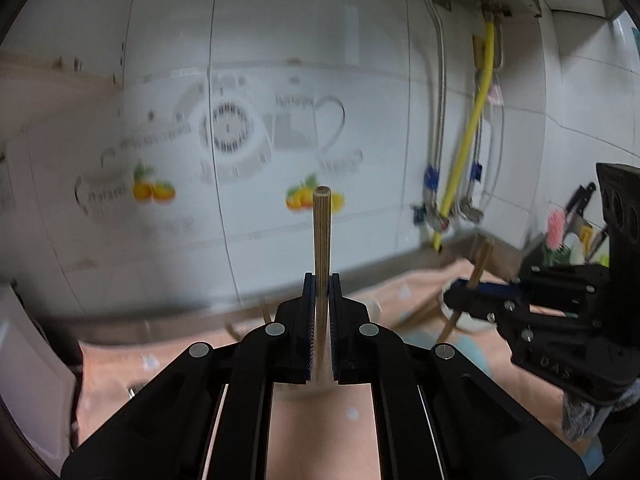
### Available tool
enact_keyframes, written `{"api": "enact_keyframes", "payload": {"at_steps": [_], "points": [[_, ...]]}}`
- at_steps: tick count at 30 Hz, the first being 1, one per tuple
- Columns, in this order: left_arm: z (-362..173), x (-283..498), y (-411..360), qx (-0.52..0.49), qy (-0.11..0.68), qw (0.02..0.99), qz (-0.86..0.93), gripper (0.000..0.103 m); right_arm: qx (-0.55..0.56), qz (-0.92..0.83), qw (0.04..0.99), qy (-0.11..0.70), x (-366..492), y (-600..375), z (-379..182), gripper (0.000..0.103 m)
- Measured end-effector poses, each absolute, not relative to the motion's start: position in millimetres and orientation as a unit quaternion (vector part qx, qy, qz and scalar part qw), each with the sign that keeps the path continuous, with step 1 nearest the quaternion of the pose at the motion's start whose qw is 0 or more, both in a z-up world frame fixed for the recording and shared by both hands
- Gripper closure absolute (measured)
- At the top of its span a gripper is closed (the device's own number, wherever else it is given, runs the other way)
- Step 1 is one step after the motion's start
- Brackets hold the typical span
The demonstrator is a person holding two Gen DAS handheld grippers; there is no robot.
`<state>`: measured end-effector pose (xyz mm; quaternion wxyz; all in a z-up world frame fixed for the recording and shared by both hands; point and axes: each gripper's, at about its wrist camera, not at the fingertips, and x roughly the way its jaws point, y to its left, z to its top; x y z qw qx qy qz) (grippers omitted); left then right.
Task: Organize utensils
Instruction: 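Lift the left tool's chopstick over the caddy while the right tool carries its own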
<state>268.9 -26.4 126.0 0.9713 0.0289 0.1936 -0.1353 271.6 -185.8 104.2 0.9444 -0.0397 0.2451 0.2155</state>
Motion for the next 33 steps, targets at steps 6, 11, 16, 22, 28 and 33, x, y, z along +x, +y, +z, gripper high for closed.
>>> {"api": "enact_keyframes", "payload": {"at_steps": [6, 11, 16, 22, 28, 33], "points": [[139.0, 287.9, -29.4, 0.039, 0.167, 0.978, -0.12, 0.098, -0.039, 0.21, 0.949, 0.231, 285.4, -184.4, 122.3, 0.096], [136.0, 302.2, -24.2, 0.028, 0.16, 0.98, -0.113, 0.098, -0.036, 0.202, 0.953, 0.221, 296.8, -186.4, 132.4, 0.096], [125.5, 316.1, -21.2, 0.017, 0.162, 0.98, -0.114, 0.098, -0.033, 0.195, 0.958, 0.21, 307.4, -186.3, 137.3, 0.096], [115.3, 331.5, -19.1, 0.003, 0.164, 0.979, -0.118, 0.098, -0.03, 0.19, 0.96, 0.201, 320.7, -184.8, 136.6, 0.096], [99.4, 342.0, -14.9, -0.003, 0.179, 0.978, -0.111, 0.098, -0.027, 0.18, 0.961, 0.206, 337.3, -185.2, 123.9, 0.096], [90.6, 344.7, -11.2, -0.004, 0.189, 0.976, -0.11, 0.098, -0.018, 0.172, 0.962, 0.211, 349.1, -188.1, 109.9, 0.096]]}}
